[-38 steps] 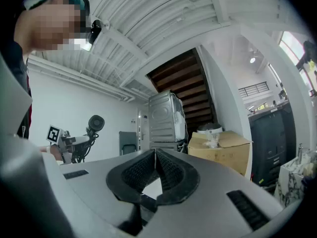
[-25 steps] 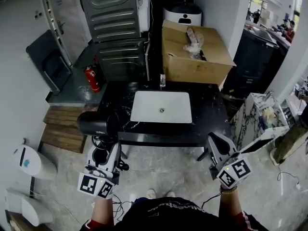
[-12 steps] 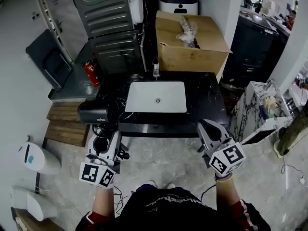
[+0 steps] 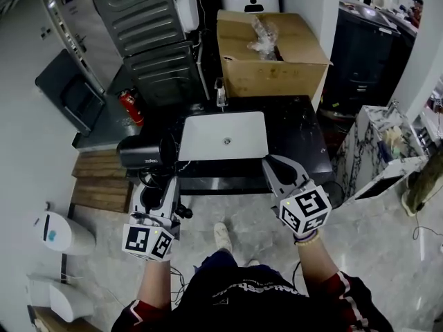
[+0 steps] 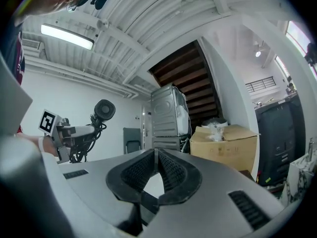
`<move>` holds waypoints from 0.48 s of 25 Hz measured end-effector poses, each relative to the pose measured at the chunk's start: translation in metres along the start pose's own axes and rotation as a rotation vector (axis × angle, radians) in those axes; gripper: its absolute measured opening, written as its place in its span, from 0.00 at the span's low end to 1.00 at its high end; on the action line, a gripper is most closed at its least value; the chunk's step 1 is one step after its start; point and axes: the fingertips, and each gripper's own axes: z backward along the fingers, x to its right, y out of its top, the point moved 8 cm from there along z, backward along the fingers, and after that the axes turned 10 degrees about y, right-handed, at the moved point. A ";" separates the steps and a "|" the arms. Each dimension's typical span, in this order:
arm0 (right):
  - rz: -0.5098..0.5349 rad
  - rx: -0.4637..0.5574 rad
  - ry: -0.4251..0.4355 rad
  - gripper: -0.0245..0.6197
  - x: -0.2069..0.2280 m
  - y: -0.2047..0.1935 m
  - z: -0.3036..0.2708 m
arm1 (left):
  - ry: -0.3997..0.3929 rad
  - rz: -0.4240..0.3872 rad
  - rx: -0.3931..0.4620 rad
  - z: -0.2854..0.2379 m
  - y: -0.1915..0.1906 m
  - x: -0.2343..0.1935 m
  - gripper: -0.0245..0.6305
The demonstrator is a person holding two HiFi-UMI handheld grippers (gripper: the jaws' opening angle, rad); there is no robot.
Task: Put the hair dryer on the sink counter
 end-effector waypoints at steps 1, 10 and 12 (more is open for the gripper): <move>-0.002 -0.002 -0.009 0.10 0.004 -0.002 -0.006 | -0.004 0.001 0.002 -0.008 -0.003 -0.002 0.33; -0.001 0.055 -0.163 0.10 0.042 -0.007 -0.072 | -0.018 0.035 -0.012 -0.087 -0.047 -0.038 0.33; 0.007 0.059 -0.200 0.10 0.050 -0.008 -0.097 | -0.018 0.037 -0.016 -0.108 -0.059 -0.053 0.33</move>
